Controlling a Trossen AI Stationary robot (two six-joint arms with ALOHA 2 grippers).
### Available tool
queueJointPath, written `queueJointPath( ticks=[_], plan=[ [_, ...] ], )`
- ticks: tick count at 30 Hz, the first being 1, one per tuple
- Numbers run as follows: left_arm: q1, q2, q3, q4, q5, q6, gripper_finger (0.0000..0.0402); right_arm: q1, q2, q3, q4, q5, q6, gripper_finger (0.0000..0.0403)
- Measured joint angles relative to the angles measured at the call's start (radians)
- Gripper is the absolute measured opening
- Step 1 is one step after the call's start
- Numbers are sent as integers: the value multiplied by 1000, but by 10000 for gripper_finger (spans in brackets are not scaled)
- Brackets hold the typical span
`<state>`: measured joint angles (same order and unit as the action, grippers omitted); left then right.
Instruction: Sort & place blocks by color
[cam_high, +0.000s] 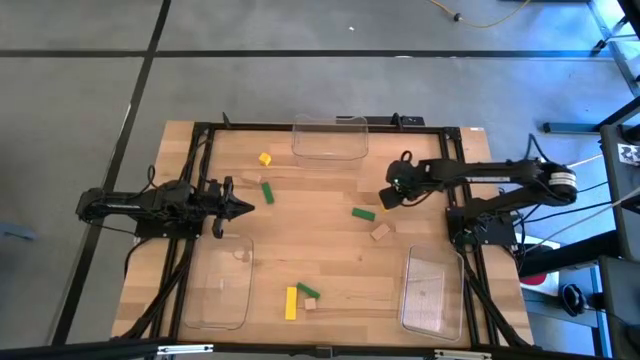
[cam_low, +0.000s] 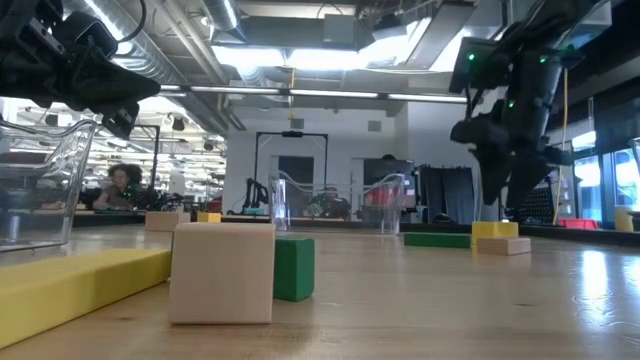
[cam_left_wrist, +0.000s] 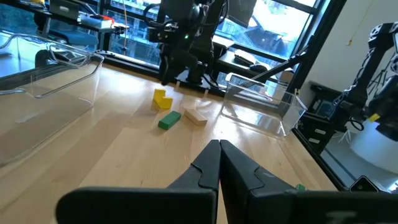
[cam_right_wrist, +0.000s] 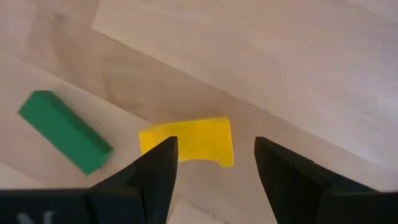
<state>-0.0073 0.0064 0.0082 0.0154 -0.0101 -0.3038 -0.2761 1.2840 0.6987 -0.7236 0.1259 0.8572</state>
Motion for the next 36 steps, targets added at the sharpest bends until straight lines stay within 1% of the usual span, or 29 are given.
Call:
queueJointPath(
  ticks=[6, 11, 15, 18, 21, 27, 28, 32, 36],
  plan=[
    [0, 0, 0, 0, 0, 0, 0, -3, 83, 0, 3, -16, -5, 214],
    [0, 0, 0, 0, 0, 0, 0, -3, 138, -1, 29, -39, -6, 198],
    [0, 0, 0, 0, 0, 0, 0, -3, 156, -2, 36, -41, -6, 179],
    [0, 0, 0, 0, 0, 0, 0, -3, 157, -2, 40, -37, -4, 155],
    [0, 0, 0, 0, 0, 0, 0, -3, 157, -2, 42, -25, -3, 122],
    [0, 0, 0, 0, 0, 0, 0, -3, 152, 1, 45, -25, -8, 32],
    [0, 0, 0, 0, 0, 0, 0, -3, 152, 1, 49, -25, -19, 26],
    [0, 0, 0, 0, 0, 0, 0, -3, 125, 1, 14, -27, -51, 27],
    [0, 0, 0, 0, 0, 0, 0, 0, 35, 34, -42, -31, -116, 27]
  ],
)
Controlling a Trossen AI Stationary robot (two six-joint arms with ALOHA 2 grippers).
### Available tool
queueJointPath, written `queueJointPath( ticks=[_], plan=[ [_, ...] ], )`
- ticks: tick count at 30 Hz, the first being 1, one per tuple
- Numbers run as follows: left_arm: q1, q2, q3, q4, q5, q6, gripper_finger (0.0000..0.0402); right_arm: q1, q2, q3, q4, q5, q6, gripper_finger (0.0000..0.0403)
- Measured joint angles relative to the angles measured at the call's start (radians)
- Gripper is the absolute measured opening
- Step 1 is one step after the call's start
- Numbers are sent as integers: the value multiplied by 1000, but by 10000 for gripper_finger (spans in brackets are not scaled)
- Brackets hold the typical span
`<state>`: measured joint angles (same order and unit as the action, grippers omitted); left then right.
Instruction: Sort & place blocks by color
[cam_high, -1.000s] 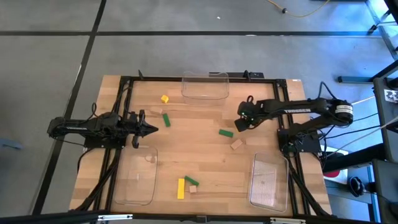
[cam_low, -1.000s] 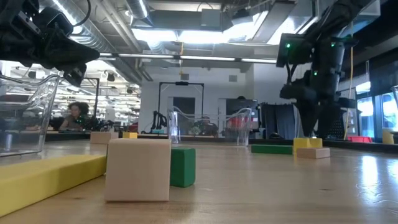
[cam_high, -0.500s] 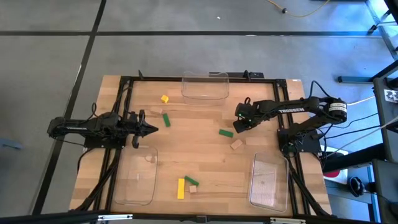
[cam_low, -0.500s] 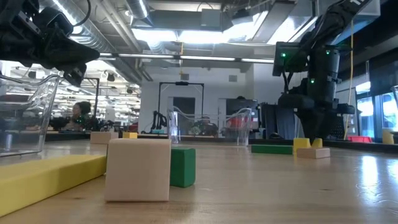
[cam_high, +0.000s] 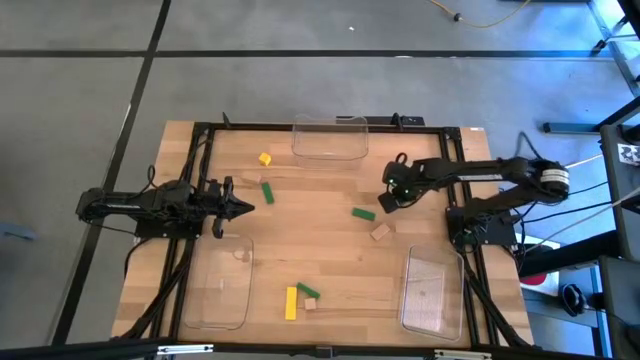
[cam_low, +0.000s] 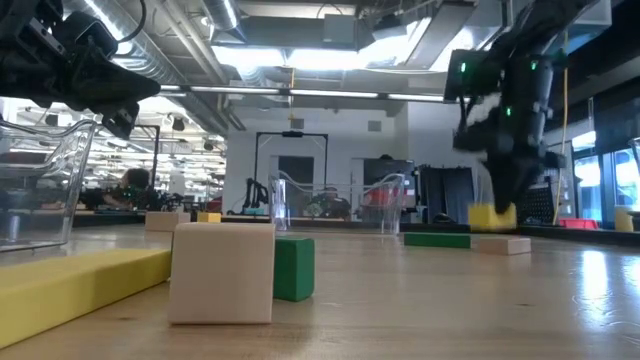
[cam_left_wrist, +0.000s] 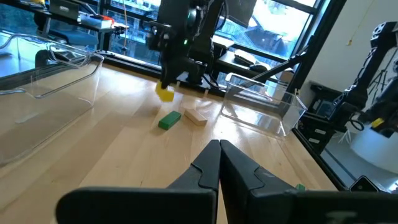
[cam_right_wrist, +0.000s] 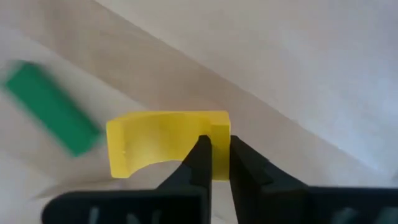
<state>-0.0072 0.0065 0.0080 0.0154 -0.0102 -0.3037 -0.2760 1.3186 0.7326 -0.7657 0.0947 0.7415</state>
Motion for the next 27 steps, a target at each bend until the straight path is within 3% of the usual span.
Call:
queueJointPath(
  ticks=[3, 6, 11, 17, 27],
  plan=[
    [0, 0, 0, 0, 0, 0, 0, 14, -97, 14, 4, -43, -75, 27],
    [0, 0, 0, 0, 0, 0, 0, 39, -198, 11, 133, -111, -149, 27],
    [0, 0, 0, 0, 0, 0, 0, 84, -269, -50, 551, -142, -157, 27],
    [0, 0, 0, 0, 0, 0, 0, 111, -224, -85, 976, -142, -190, 27],
    [0, 0, 0, 0, -12, 1, 0, 116, -215, -85, 1066, -188, -206, 27]
  ],
)
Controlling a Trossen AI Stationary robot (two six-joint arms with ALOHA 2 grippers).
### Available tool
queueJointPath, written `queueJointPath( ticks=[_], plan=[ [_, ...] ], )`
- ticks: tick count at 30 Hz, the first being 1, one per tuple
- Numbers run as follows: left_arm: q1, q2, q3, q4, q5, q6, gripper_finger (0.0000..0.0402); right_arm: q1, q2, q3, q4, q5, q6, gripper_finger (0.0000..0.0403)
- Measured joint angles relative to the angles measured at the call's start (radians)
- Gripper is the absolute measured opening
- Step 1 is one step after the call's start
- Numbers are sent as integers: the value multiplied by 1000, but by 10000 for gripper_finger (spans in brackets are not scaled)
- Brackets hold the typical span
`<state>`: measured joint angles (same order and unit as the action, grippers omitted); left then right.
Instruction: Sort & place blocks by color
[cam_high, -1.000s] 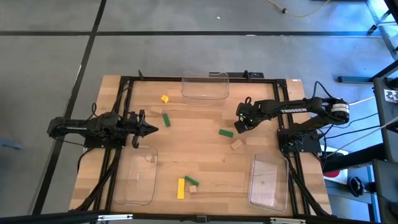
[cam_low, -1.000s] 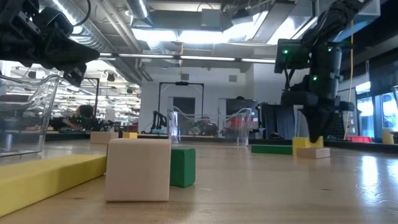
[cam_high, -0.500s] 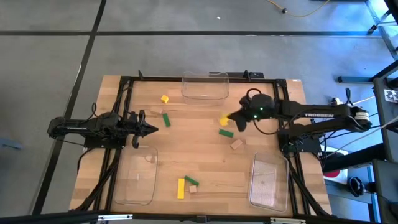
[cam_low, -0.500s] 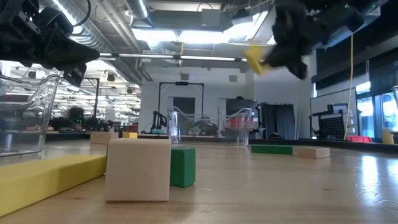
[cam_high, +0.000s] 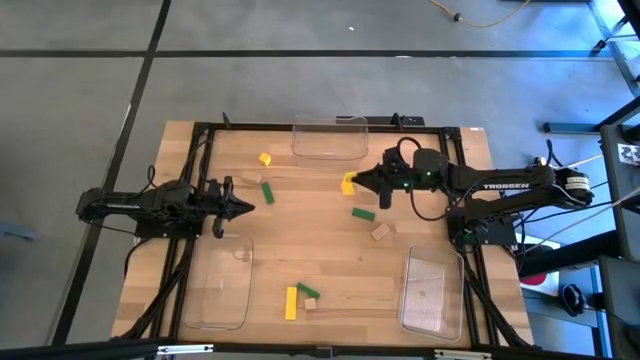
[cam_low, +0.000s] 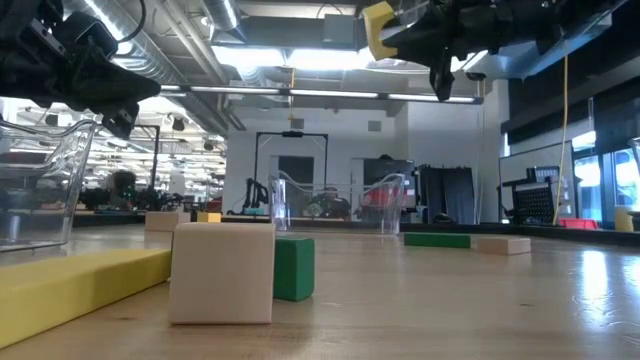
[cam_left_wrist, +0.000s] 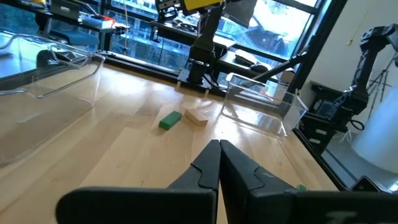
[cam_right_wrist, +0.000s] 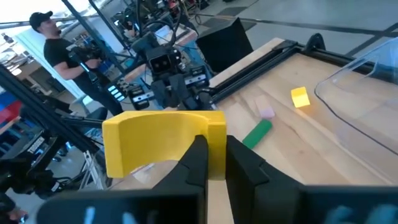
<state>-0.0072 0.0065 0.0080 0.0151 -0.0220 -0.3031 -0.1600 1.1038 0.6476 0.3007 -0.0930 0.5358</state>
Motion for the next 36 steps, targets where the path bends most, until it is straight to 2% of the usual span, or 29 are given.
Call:
queueJointPath(
  ticks=[6, 11, 17, 21, 24, 28, 32, 36],
  plan=[
    [0, 0, 0, 10, -23, 0, 0, 0, 0, 0, 4, -7, -16, 27],
    [-1, 0, 0, 84, -9, -48, 0, 0, 0, 0, 21, -6, -2, 27],
    [0, 0, 1, 267, -152, -82, 0, 0, 0, 0, 26, 19, 11, 27],
    [0, 24, 57, 266, -212, -113, 16, 0, 0, 0, 31, 20, 12, 27],
    [0, 128, 122, 259, -231, -133, 50, 0, 0, 0, 40, 20, 12, 27],
    [0, 338, 252, 253, -207, -95, 107, -1, 11, 13, 33, 21, 41, 27],
    [0, 581, 402, 208, -174, 50, 158, -1, 38, 23, 33, 21, 99, 31],
    [0, 793, 564, 156, -178, 266, 189, -1, 77, 25, 41, 23, 185, 30]
  ],
)
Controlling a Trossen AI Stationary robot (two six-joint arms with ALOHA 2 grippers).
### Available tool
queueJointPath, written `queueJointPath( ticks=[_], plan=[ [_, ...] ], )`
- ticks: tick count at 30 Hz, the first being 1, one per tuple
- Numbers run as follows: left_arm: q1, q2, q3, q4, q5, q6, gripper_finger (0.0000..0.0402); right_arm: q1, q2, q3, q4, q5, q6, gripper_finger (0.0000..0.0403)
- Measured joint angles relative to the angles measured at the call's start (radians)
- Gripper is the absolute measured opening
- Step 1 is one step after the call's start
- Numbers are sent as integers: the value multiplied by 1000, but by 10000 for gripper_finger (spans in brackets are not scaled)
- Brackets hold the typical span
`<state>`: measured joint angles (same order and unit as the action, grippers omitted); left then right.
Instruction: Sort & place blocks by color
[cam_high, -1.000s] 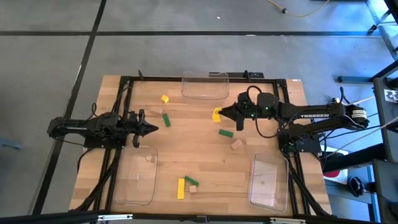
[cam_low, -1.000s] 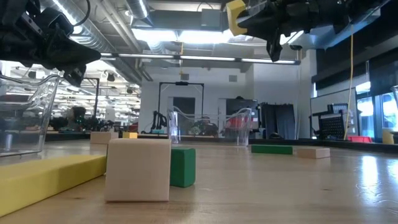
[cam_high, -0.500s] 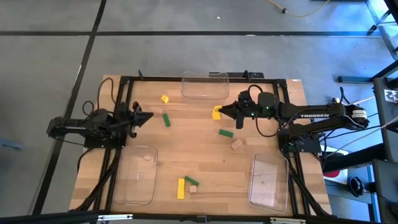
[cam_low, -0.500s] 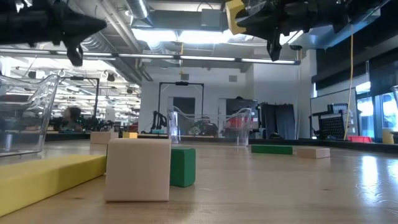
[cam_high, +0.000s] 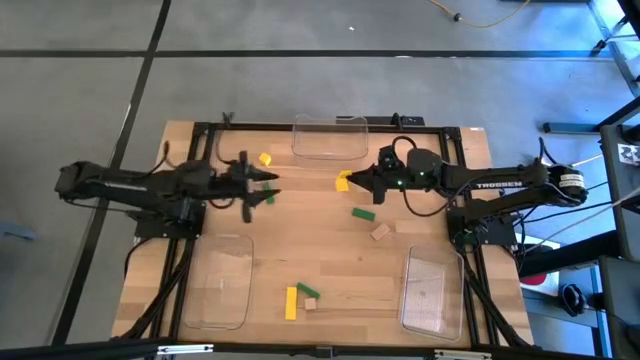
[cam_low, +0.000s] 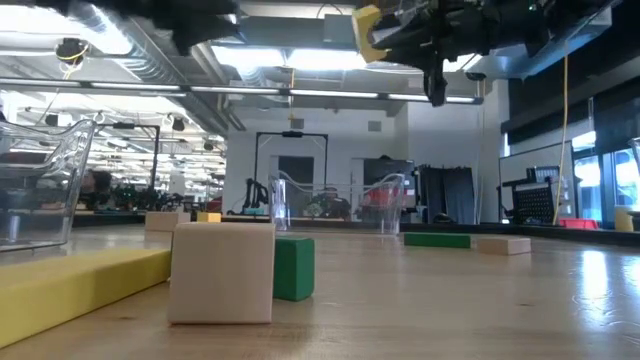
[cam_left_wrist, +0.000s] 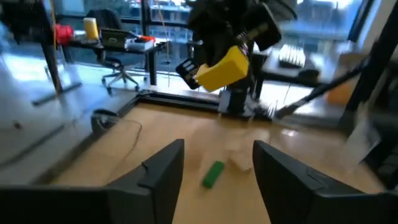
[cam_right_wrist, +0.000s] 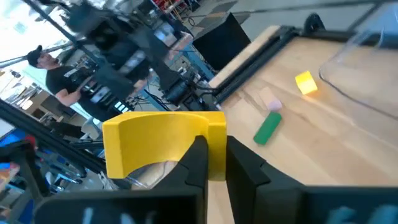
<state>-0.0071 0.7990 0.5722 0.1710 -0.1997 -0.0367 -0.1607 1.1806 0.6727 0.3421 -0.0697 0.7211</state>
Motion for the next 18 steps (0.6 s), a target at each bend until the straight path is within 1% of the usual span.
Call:
queueJointPath(
  ticks=[3, 5, 8, 10, 13, 16, 18],
  plan=[
    [0, 126, 117, -30, 0, 190, 200, 3, 39, 0, 32, 1, 67, 28],
    [0, 206, 180, -42, -1, 299, 201, 9, 69, 0, 93, 6, 92, 28],
    [0, 304, 258, -40, 0, 411, 201, 23, 112, 1, 179, 33, 123, 28],
    [2, 357, 295, -40, -1, 437, 200, 30, 136, 1, 223, 37, 130, 28],
    [8, 422, 326, -39, 24, 418, 202, 45, 164, 1, 286, 38, 127, 28],
    [13, 462, 335, -4, 67, 405, 201, 54, 182, 1, 333, 37, 120, 28],
    [13, 478, 335, 15, 70, 405, 200, 60, 192, 1, 351, 36, 125, 28]
  ],
)
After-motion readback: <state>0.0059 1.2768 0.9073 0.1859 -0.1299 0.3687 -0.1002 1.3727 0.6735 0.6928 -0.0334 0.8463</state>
